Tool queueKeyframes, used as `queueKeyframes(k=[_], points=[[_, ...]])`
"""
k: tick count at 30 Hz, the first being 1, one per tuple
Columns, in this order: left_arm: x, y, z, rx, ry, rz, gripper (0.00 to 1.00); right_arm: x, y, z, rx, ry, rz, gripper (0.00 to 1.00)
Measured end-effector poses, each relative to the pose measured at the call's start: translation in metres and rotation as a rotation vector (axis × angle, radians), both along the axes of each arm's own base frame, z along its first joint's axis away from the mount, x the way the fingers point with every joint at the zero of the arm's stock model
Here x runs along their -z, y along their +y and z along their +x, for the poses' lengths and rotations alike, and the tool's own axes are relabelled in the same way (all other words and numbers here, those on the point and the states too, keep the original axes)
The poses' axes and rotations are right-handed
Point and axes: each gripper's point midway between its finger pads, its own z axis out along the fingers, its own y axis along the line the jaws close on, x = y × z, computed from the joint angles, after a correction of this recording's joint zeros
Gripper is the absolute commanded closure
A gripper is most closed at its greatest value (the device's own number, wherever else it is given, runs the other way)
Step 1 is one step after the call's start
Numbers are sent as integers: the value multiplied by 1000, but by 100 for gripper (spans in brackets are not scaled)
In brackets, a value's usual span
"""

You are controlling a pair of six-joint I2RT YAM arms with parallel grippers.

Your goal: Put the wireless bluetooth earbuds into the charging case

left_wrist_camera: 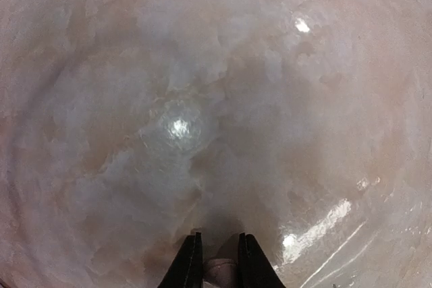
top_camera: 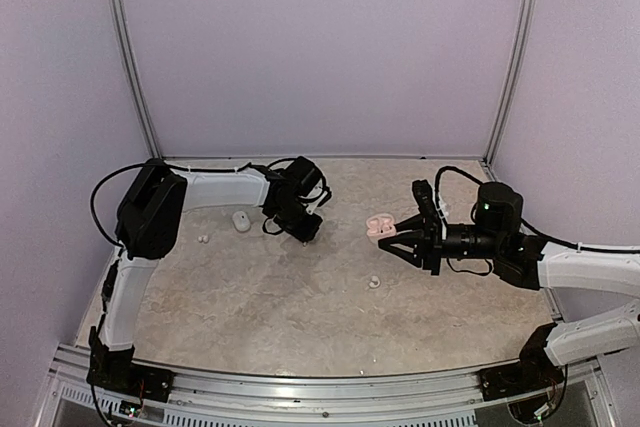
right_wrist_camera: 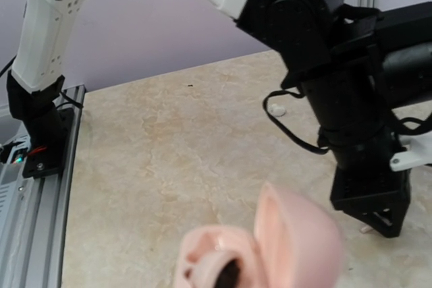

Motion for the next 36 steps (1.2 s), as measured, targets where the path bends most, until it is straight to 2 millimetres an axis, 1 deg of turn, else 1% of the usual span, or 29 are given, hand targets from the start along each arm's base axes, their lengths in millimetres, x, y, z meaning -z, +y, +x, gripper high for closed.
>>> queueKeyframes(k=[3,5,11,15,16,19,21,25,30,33,36], points=[[0,2,-13,17,6,8,85,-1,0,0,0,-3,2,100],[1,3,-27,35,16,11,86,-2,-1,-1,0,-5,3,100],[2,13,-95,117,81,49,86,-2,-1,-1,-1,-7,2,100],[3,28,-145,178,129,90,83,-2,-1,-2,-4,-5,1,100],[3,34,-158,194,143,103,82,-2,-1,-2,-6,-4,1,100],[3,46,-181,217,176,135,72,-2,0,-3,-14,-3,3,100],[1,52,-184,213,183,150,67,0,1,-3,-19,2,0,100],[-14,54,-180,197,163,161,58,7,3,-2,-25,23,-15,100],[-42,42,-171,179,133,145,58,7,4,-1,-26,26,-18,100],[-50,41,-170,163,137,148,57,6,4,-1,-25,26,-18,100],[-53,44,-171,144,154,162,58,6,4,1,-18,28,-21,100]])
